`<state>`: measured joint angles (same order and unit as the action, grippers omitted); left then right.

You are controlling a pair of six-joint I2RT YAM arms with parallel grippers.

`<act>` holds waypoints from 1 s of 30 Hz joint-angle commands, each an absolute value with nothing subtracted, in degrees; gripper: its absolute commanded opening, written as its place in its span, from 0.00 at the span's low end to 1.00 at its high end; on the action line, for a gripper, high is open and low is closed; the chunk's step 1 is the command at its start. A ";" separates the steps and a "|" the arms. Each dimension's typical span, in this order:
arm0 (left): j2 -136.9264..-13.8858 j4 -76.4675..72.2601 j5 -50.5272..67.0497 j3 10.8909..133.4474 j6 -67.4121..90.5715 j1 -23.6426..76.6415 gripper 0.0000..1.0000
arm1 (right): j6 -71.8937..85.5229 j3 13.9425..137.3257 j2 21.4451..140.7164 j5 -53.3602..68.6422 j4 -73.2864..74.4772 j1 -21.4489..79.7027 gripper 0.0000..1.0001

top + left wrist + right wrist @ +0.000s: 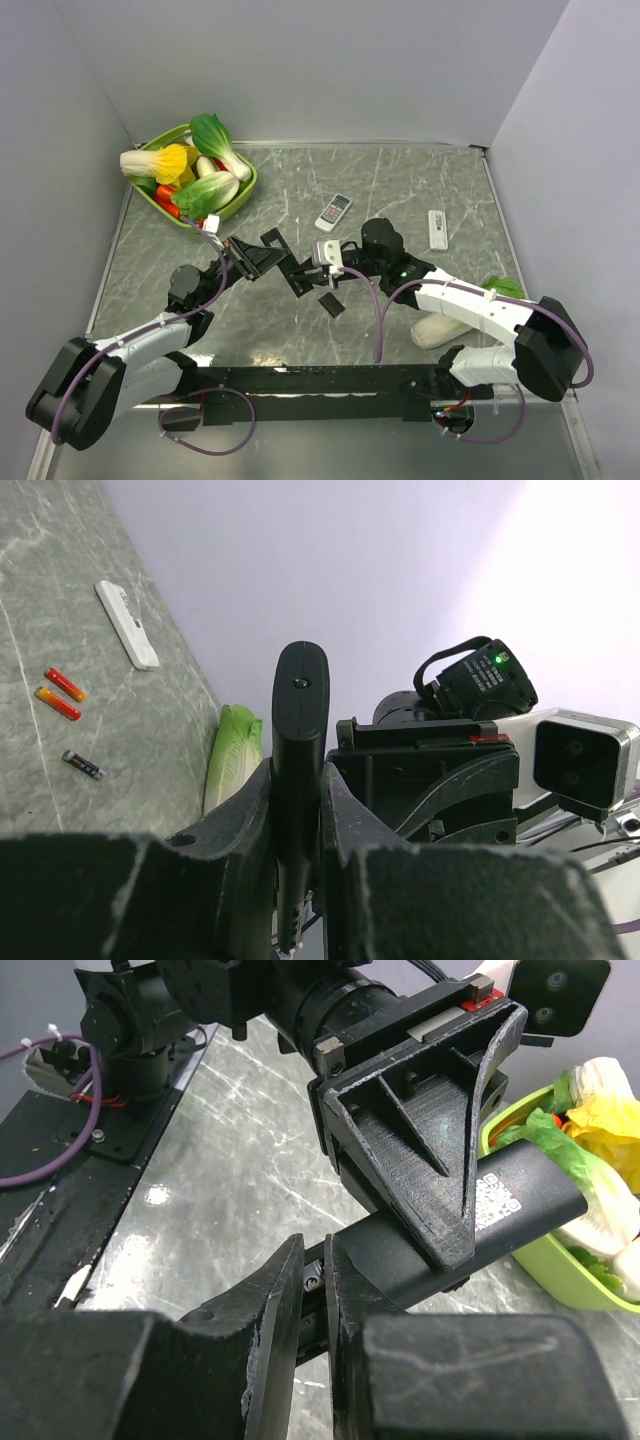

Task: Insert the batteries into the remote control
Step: Load the battery into the remote control.

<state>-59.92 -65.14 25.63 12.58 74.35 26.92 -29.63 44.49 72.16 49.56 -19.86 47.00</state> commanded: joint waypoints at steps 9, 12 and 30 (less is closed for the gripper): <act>-55.99 -81.47 22.94 17.93 77.25 26.81 0.02 | -25.22 38.41 77.60 48.16 -18.46 47.90 0.37; -56.51 -82.44 23.47 18.02 77.87 26.81 0.02 | -26.01 39.02 78.57 47.20 -17.58 47.90 0.41; -54.06 -80.60 21.80 17.14 77.43 26.81 0.02 | -30.67 37.88 82.09 39.30 -17.14 50.71 0.56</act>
